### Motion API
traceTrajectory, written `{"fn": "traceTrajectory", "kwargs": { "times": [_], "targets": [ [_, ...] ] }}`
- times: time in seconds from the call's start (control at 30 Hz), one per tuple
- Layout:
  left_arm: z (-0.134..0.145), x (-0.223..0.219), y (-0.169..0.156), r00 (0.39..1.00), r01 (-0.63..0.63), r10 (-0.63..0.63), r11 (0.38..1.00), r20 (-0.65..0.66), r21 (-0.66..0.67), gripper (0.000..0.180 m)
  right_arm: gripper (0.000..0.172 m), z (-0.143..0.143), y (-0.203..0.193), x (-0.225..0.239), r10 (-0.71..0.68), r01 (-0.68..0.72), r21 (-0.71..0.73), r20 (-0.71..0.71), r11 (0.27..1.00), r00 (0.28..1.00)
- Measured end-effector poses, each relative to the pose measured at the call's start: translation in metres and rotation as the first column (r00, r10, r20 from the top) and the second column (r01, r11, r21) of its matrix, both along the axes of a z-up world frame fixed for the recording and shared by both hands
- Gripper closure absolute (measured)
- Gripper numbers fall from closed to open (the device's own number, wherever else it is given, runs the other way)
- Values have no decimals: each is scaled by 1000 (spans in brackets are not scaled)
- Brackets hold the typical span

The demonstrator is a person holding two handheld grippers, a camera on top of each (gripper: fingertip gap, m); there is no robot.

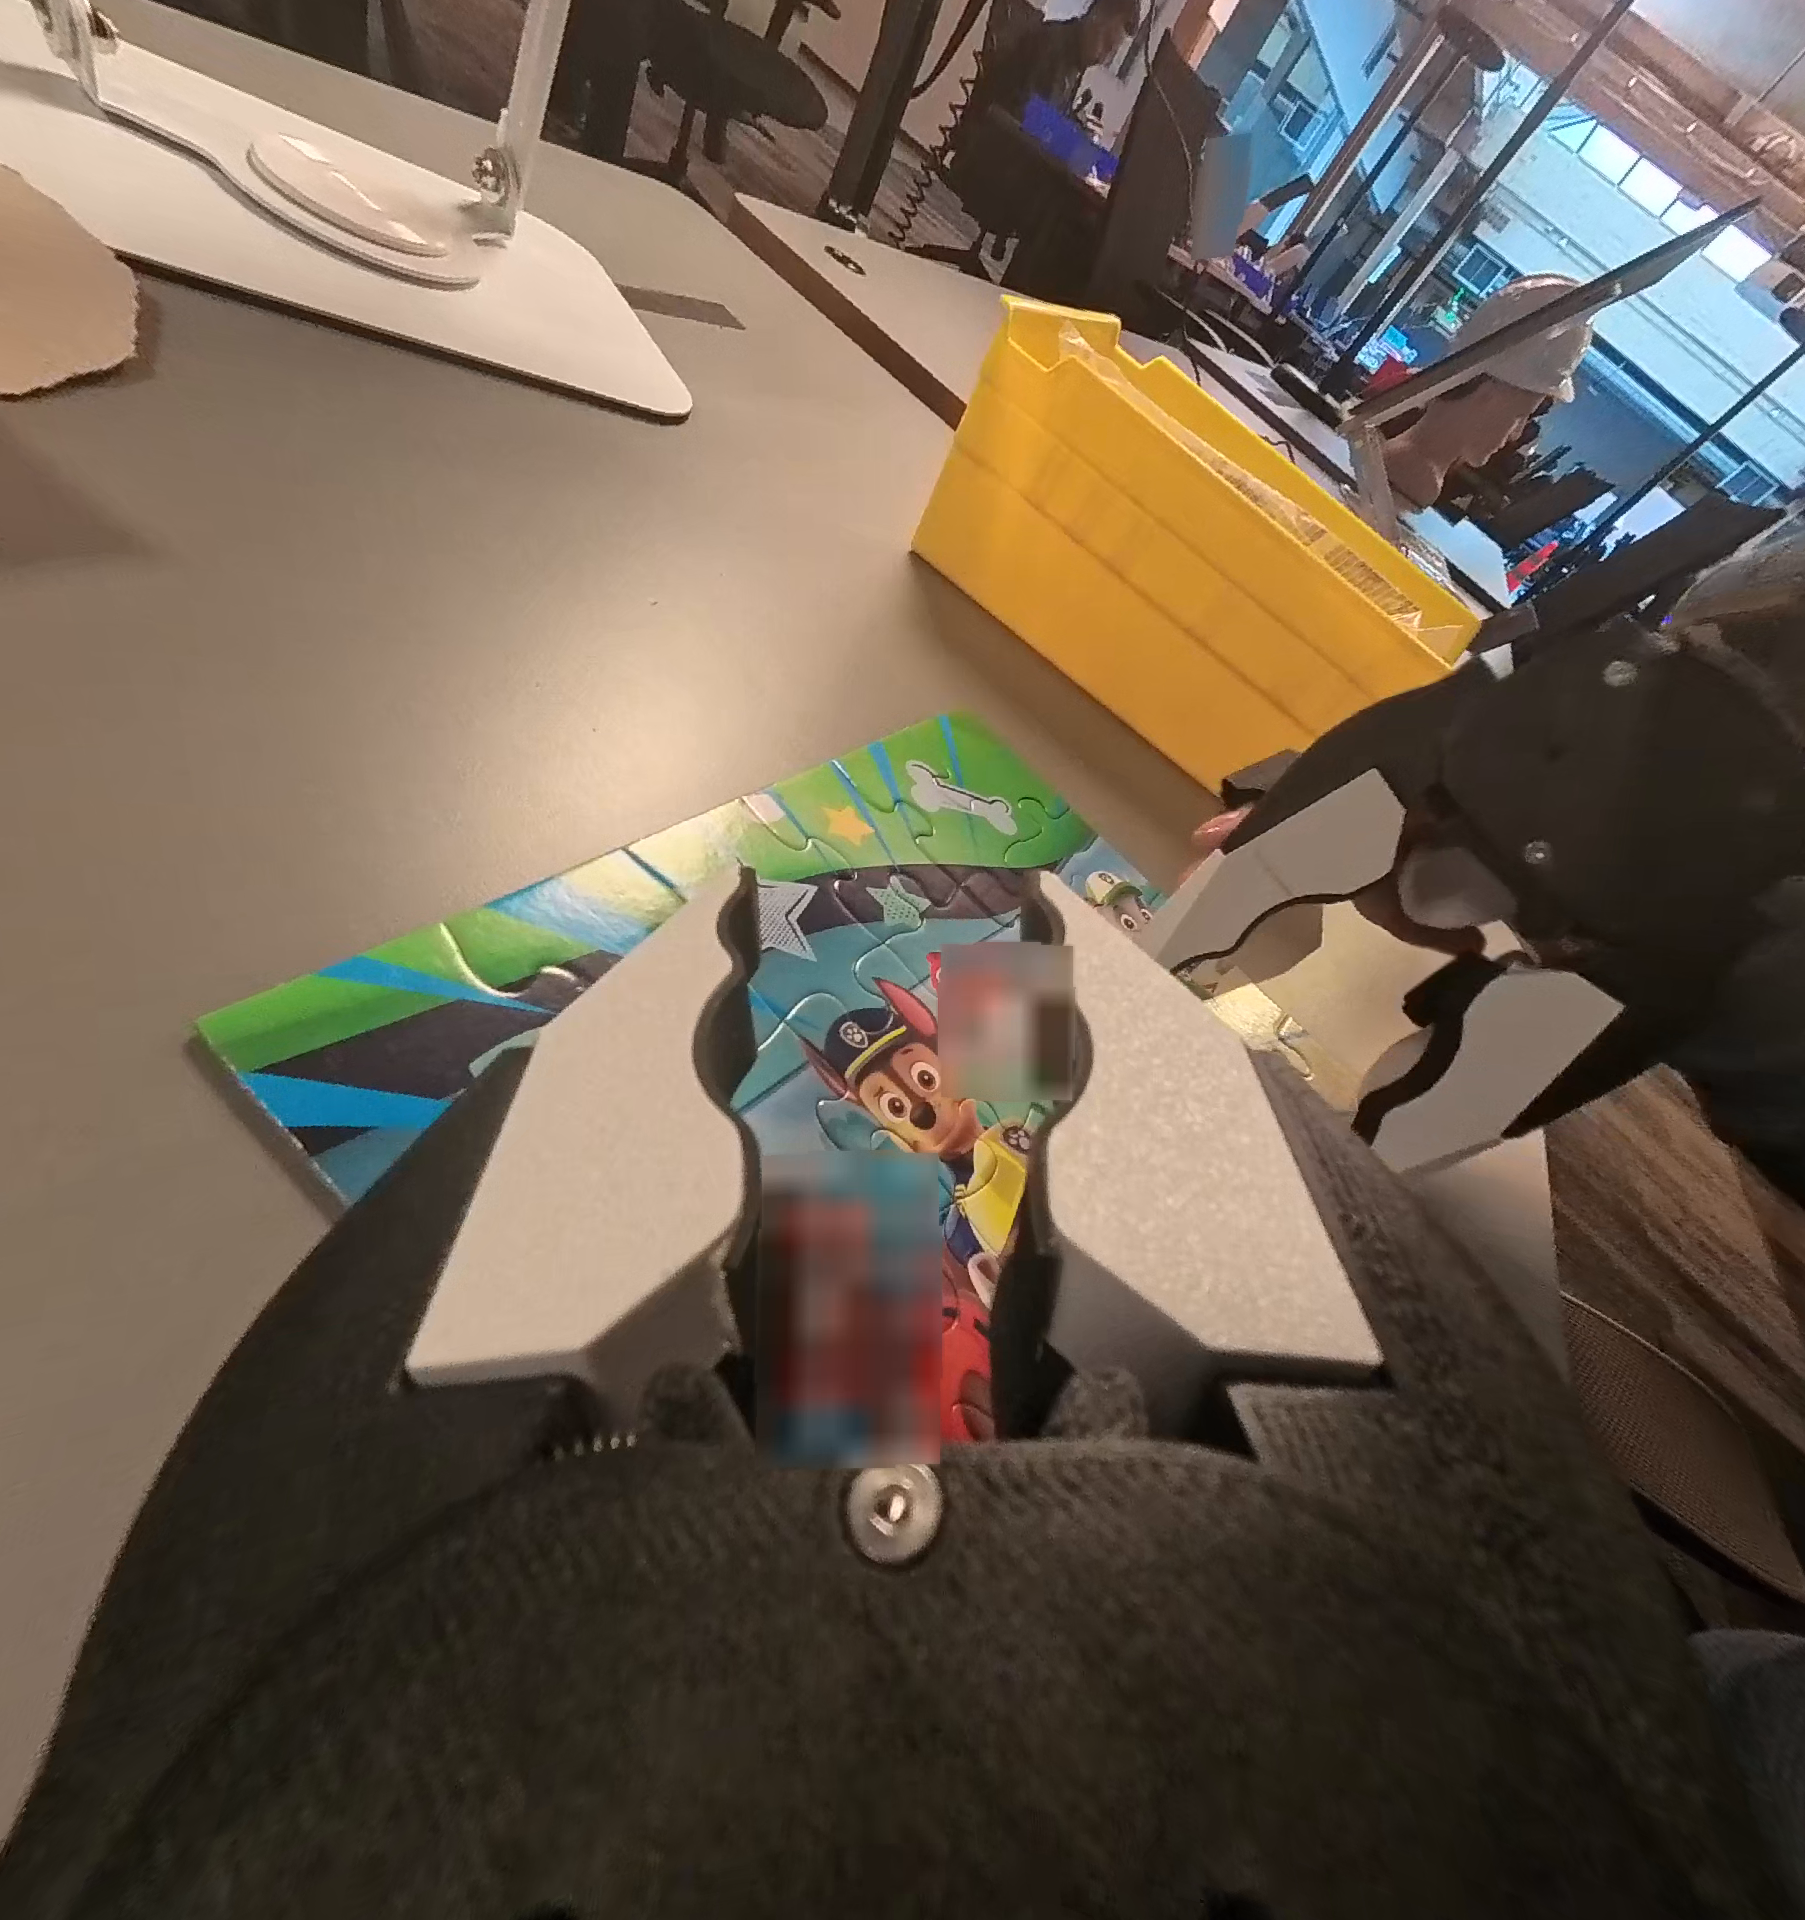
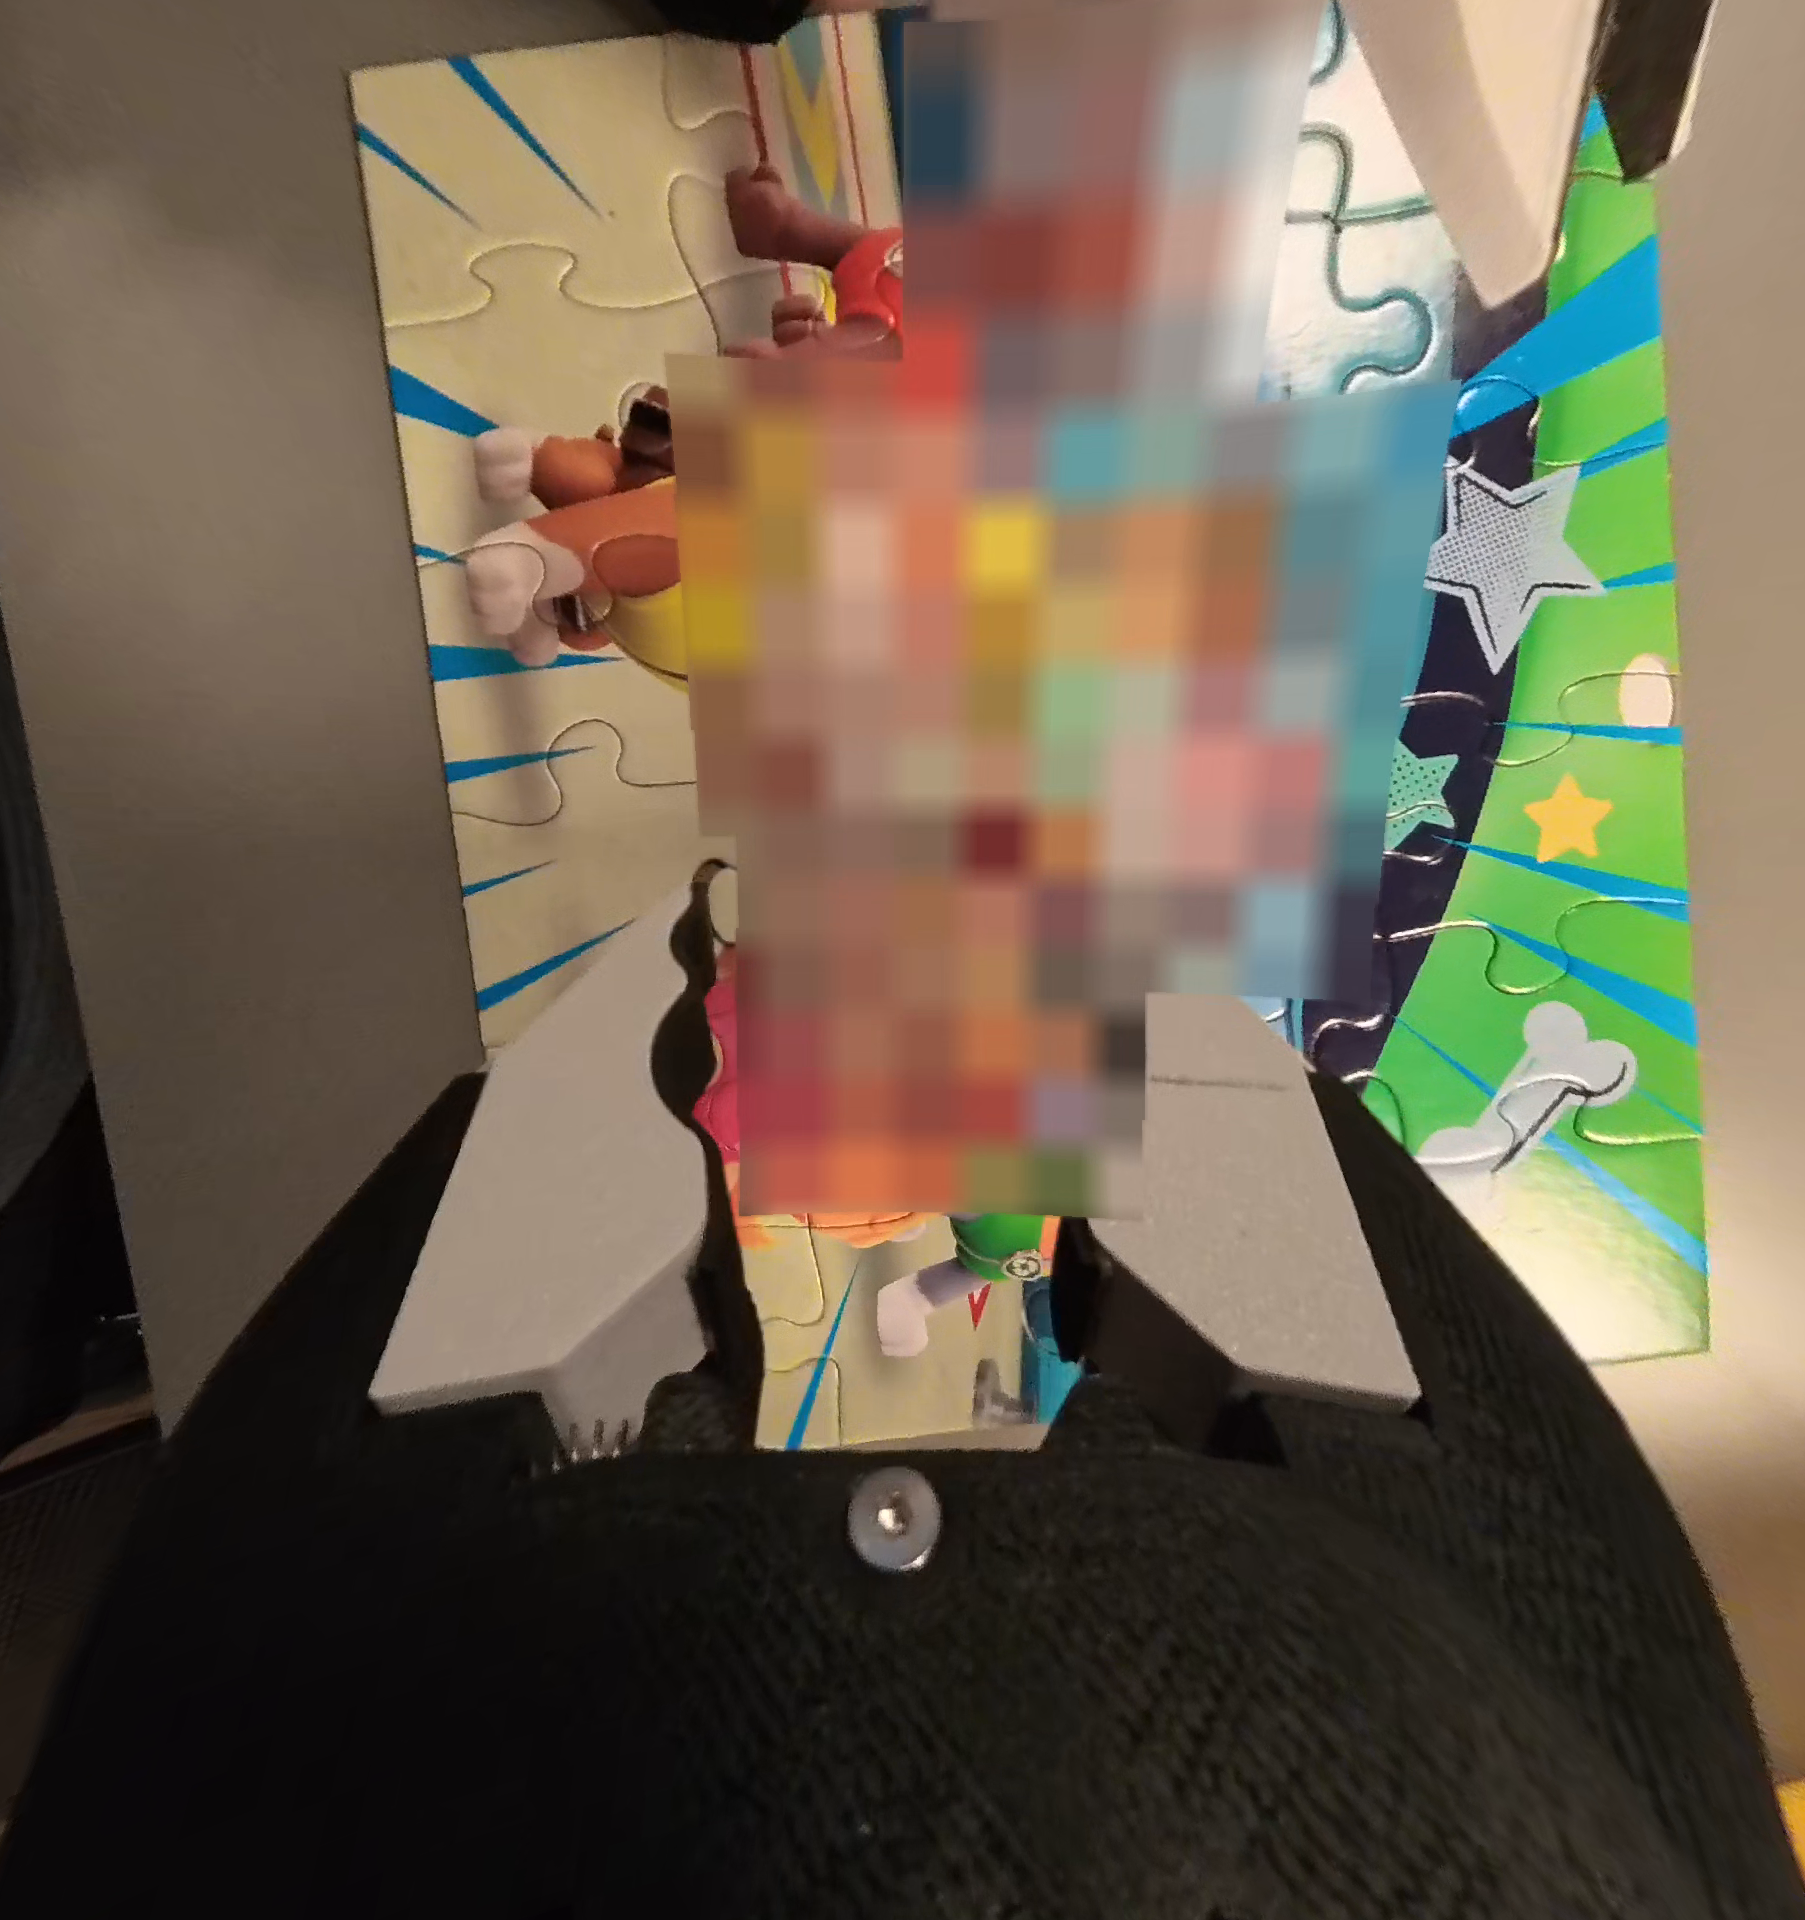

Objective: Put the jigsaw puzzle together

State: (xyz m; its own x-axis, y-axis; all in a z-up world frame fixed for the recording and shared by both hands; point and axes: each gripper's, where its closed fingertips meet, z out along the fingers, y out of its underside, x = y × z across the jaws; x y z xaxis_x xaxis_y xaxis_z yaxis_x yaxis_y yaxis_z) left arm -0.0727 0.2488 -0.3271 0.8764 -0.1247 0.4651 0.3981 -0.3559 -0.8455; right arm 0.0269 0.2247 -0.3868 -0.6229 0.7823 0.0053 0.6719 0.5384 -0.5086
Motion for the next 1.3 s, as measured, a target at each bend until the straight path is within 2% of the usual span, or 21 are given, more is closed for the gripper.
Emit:
{"fn": "traceTrajectory", "kwargs": {
  "times": [0.03,0.53,0.8,0.93,0.97,1.07,1.3],
  "targets": [
    [0,0,0,1000,0,0,1000,-1,-1,131,101,0,0,-1,-19,19,3,1,1000,1000],
    [0,0,0,1000,0,0,1000,-2,-3,131,102,0,-6,9,-109,107,31,62,994,992],
    [0,0,0,1000,0,0,1000,-1,-3,131,102,5,-5,7,-122,120,32,43,992,992],
    [-1,0,0,1000,-1,1,1000,-4,-3,131,139,18,-10,-4,-138,135,-59,-48,989,989],
    [-1,0,0,1000,-1,1,1000,-5,-3,131,142,18,-11,-5,-137,134,-66,-56,989,989],
    [-1,0,0,1000,-1,1,1000,-3,-3,131,149,11,-13,-2,-112,111,-44,-35,993,993],
    [-1,0,0,1000,-2,2,1000,-3,-3,131,151,3,-6,6,-56,55,18,21,998,998]
  ]
}}
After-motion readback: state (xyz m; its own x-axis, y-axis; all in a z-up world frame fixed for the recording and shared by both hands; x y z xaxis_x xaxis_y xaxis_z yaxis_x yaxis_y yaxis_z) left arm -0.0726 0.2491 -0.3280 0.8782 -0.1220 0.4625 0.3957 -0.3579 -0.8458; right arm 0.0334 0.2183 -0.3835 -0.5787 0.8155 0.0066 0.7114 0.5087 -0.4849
